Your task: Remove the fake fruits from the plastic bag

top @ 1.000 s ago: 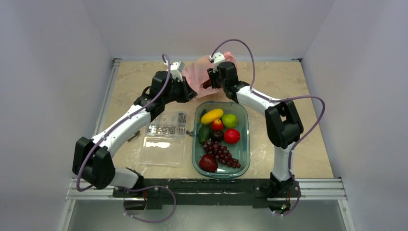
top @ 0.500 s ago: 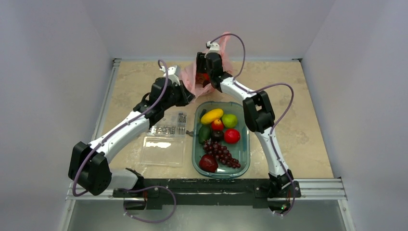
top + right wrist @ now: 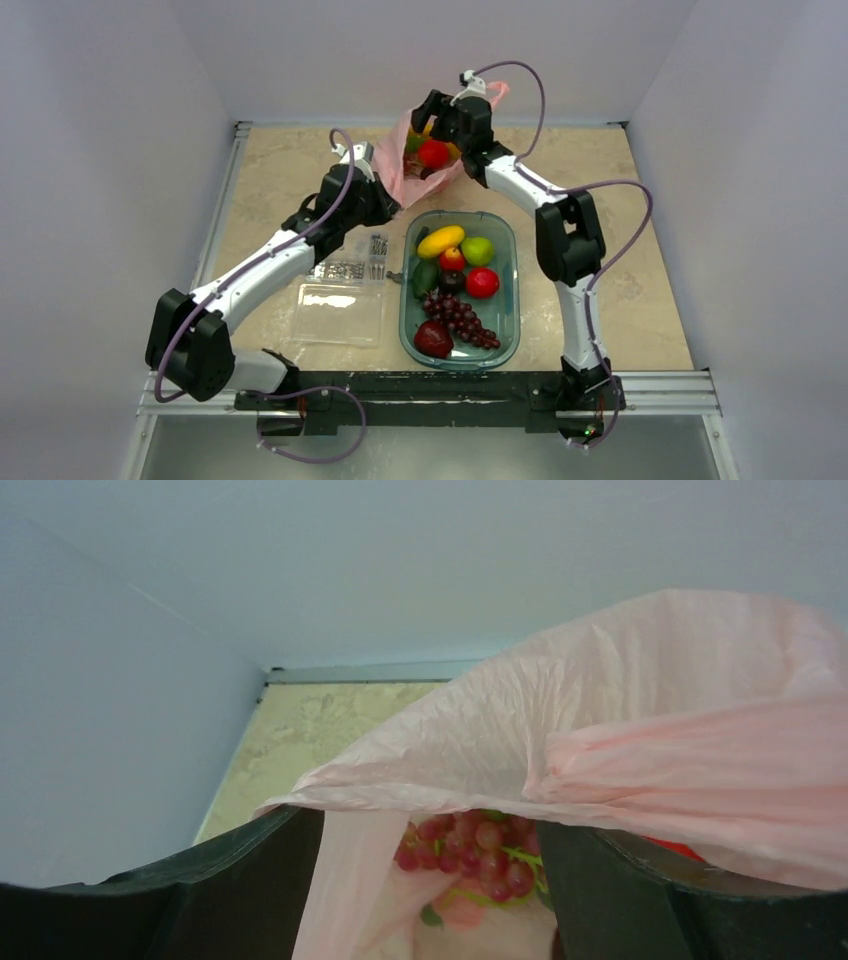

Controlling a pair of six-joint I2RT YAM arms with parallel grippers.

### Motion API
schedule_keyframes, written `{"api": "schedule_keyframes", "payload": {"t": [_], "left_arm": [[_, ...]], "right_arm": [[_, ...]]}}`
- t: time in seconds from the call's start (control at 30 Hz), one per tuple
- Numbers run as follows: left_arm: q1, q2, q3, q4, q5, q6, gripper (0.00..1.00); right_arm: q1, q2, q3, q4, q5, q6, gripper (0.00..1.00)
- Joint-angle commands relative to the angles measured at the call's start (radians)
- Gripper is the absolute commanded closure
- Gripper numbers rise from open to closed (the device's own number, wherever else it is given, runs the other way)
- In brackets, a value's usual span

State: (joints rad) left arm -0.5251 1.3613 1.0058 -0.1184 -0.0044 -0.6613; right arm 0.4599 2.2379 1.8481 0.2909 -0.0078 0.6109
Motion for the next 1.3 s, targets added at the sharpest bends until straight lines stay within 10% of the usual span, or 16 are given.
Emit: {"api": "schedule_keyframes", "payload": {"t": [0.0,0.23,0.43,0.53,1.27], "left_arm": [[-0.004,0.014,0.078,-0.038,0.024,0.056,1.0],[-0.005,0.032,0.122,-0.074,0.06,0.128,0.86],[-0.005,-0.015,0.142,-0.068,0.103,0.297,0.18],[-0.006,-0.066,0.143,-0.055,0.106,0.375,0.03],[0.008,0.491,0.685,-0.214,-0.227,0.493,0.0]], "right_arm": [[0.004,-0.161,-0.102,-0.122,-0.061,-0.171,0.19],[0.049,-0.304,-0.331,-0.159,0.005,-0.332,0.17],[0.103,-0.371,-0.473,-0.109,0.08,-0.342,0.35],[0.104,-0.401,-0.54,-0.074,0.083,-0.291,0.52],[0.103,-0.49,-0.627,0.031,0.173,-0.237,0.61]]}}
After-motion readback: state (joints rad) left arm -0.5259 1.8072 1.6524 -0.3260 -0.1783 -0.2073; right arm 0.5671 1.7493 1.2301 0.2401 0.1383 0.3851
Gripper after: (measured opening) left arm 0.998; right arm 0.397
